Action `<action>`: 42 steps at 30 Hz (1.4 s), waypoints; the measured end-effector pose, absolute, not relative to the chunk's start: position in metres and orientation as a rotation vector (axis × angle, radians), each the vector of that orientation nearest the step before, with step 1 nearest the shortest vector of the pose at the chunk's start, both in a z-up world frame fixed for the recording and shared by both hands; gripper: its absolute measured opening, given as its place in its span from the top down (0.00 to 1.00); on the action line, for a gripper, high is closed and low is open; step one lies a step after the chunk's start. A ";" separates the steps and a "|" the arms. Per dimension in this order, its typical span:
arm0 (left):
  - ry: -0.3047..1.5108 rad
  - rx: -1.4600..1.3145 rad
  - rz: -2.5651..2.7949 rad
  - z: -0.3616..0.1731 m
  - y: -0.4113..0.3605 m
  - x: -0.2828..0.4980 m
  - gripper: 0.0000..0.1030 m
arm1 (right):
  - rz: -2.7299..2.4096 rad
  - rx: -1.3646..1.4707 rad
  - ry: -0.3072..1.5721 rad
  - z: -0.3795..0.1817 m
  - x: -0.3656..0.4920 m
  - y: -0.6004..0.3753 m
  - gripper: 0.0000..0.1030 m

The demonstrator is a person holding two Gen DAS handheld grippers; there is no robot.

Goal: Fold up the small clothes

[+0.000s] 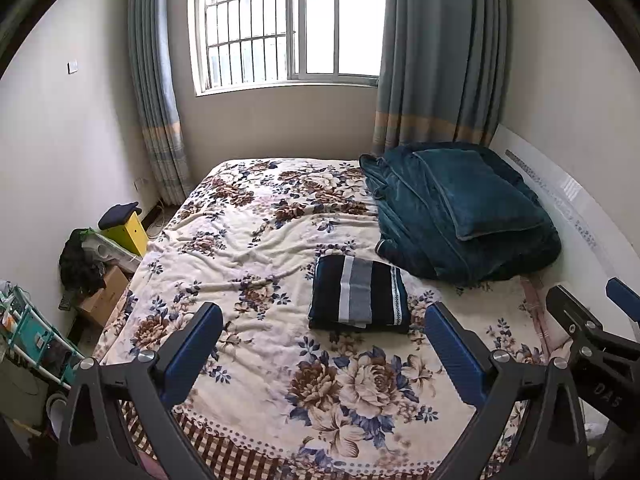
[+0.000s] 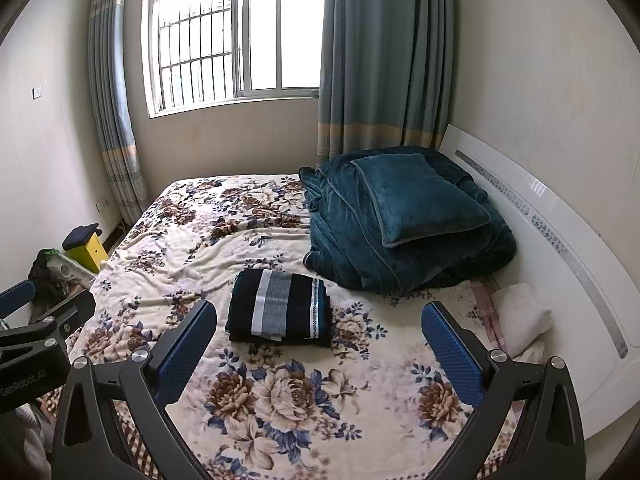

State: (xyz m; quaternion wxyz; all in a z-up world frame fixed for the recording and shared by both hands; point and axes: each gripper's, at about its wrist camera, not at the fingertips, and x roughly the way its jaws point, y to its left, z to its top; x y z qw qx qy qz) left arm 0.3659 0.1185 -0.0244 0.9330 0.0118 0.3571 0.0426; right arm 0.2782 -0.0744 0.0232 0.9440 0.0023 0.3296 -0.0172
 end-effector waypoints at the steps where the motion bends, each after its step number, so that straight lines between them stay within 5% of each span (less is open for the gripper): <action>1: 0.731 0.024 0.091 -0.024 0.118 0.365 0.00 | -0.038 0.005 0.671 0.023 0.277 -0.074 0.00; 42: 0.721 0.020 0.127 -0.019 0.118 0.350 0.00 | -0.052 0.012 0.669 0.024 0.279 -0.061 0.00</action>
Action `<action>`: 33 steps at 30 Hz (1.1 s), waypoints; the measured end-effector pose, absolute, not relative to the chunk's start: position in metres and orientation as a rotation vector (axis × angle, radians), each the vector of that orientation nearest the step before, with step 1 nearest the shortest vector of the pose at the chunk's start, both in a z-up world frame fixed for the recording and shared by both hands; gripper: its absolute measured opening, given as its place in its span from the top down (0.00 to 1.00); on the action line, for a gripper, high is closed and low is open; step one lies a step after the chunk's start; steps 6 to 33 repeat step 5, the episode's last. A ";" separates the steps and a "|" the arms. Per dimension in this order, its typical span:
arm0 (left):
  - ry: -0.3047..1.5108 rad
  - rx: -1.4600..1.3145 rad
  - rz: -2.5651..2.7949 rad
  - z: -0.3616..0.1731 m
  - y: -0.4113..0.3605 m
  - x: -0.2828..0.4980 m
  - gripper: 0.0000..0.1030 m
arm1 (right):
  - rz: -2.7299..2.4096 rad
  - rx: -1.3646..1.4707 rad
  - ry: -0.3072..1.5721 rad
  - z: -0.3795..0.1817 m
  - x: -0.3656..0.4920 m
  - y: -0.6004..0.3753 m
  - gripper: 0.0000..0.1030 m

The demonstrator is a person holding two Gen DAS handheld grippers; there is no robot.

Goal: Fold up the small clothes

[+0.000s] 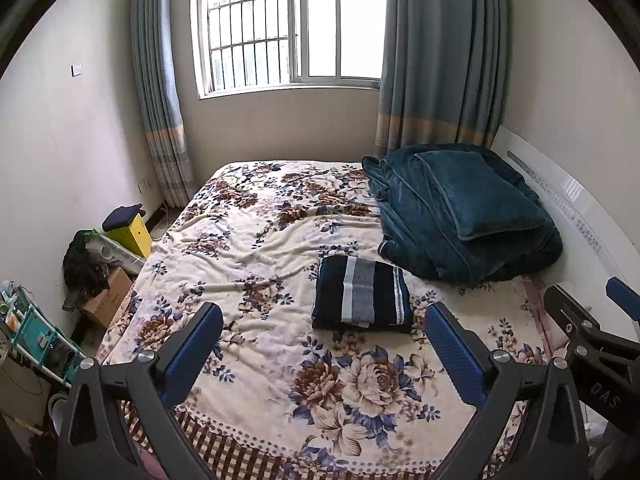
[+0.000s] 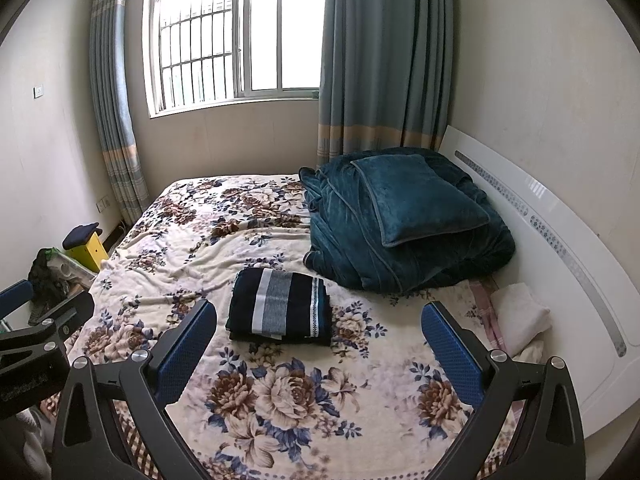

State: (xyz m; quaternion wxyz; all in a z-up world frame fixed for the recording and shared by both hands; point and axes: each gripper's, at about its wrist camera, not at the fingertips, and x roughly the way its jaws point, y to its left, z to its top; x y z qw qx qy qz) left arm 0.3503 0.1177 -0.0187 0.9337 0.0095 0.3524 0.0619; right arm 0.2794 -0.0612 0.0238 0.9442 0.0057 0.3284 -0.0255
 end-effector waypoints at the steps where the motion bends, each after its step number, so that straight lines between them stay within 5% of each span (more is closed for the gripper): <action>1: 0.720 0.021 0.129 -0.018 0.118 0.350 0.00 | -0.053 0.013 0.670 0.024 0.279 -0.061 0.00; 33: 0.719 0.019 0.130 -0.019 0.117 0.348 0.00 | -0.059 0.016 0.670 0.027 0.277 -0.057 0.00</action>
